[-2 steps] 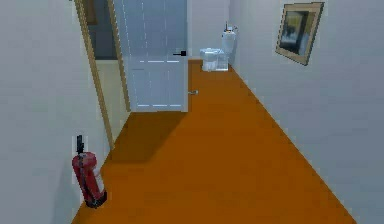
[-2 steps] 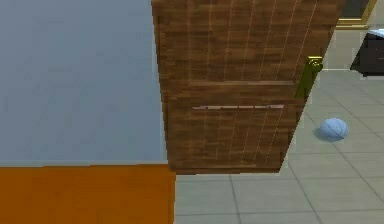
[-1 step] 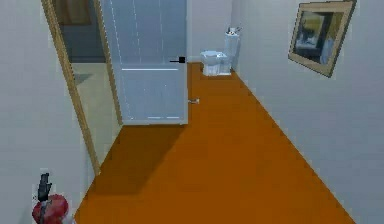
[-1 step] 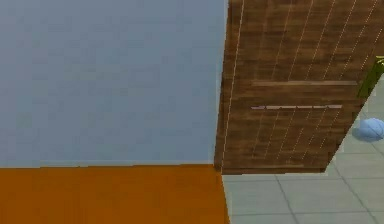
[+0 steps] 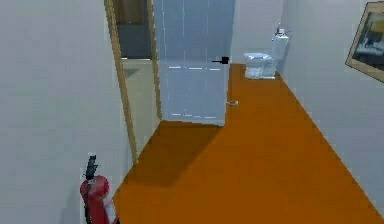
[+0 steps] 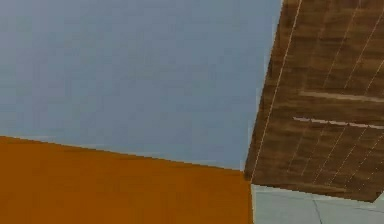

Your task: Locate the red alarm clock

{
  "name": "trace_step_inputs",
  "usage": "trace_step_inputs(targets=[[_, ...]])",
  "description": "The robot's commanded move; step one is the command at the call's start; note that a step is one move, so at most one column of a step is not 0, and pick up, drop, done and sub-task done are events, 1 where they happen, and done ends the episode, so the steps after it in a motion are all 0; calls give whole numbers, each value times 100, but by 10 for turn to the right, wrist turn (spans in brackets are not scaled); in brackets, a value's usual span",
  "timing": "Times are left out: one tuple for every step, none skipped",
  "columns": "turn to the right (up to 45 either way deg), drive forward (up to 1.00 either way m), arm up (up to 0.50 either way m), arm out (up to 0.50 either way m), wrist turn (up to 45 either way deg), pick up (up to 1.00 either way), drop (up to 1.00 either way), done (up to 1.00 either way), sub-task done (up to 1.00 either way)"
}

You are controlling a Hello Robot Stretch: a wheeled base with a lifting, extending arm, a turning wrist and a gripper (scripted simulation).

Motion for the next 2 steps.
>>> trace_step_inputs(targets=[[0,100,0,0,0,0,0,0,0],[0,70,0,0,0,0,0,0,0]])
